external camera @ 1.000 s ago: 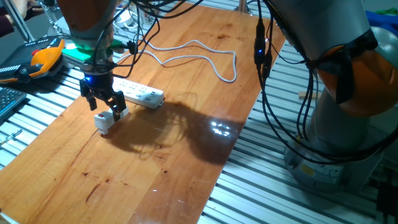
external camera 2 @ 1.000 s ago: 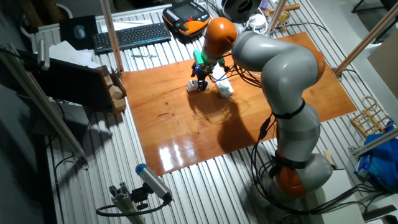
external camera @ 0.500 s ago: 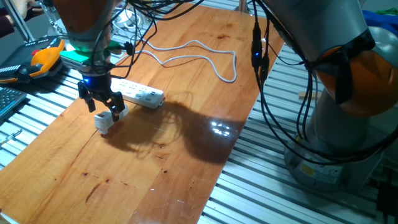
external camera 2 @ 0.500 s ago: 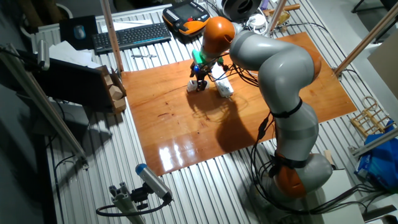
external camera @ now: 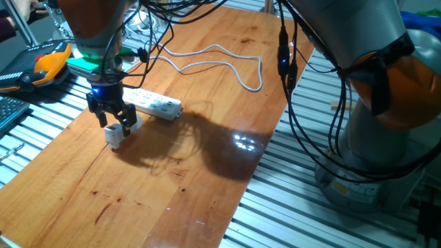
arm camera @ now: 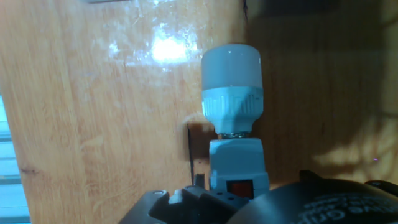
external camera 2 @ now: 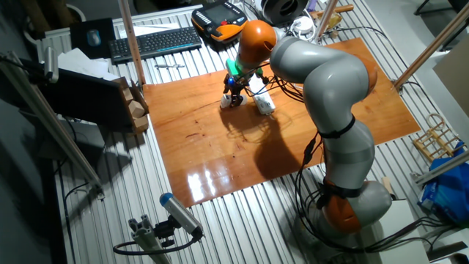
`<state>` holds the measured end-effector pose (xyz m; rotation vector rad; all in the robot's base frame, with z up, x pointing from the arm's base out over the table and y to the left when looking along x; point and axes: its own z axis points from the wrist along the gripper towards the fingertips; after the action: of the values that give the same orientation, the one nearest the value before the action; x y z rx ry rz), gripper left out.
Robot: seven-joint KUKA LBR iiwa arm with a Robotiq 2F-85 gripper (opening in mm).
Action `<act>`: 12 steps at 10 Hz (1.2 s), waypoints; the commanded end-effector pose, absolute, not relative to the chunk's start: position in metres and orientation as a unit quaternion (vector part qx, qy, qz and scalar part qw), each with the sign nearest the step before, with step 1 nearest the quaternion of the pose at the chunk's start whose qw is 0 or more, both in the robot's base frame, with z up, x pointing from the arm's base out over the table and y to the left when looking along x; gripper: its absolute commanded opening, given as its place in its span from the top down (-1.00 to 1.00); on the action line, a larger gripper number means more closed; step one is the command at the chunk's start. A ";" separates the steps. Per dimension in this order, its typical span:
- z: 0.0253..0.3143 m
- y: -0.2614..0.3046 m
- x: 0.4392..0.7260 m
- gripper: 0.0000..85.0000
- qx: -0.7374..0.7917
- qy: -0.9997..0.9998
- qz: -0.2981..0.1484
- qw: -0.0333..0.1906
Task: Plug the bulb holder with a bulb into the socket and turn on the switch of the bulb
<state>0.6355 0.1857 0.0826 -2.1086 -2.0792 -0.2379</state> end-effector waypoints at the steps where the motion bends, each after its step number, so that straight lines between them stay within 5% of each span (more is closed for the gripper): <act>1: 0.081 0.186 0.636 -0.60 -0.707 -0.697 -0.082 0.087; 12: 0.067 0.186 0.637 -0.60 -0.699 -0.704 -0.087 0.092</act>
<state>0.6374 0.1864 0.0668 -2.0731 -2.0914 -0.2602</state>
